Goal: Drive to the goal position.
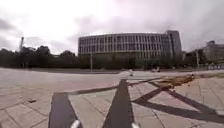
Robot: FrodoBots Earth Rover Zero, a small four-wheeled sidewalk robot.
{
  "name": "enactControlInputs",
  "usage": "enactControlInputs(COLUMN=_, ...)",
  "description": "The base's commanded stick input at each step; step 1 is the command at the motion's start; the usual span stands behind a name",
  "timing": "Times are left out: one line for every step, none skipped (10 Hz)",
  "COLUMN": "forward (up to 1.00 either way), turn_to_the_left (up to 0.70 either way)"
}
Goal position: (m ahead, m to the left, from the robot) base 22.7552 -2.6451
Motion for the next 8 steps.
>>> enactControlInputs(forward=0.7, turn_to_the_left=0.0)
enactControlInputs(forward=0.7, turn_to_the_left=0.0)
enactControlInputs(forward=0.7, turn_to_the_left=0.0)
enactControlInputs(forward=0.7, turn_to_the_left=0.0)
enactControlInputs(forward=0.7, turn_to_the_left=0.0)
enactControlInputs(forward=0.7, turn_to_the_left=0.0)
enactControlInputs(forward=0.7, turn_to_the_left=0.0)
enactControlInputs(forward=0.7, turn_to_the_left=0.0)
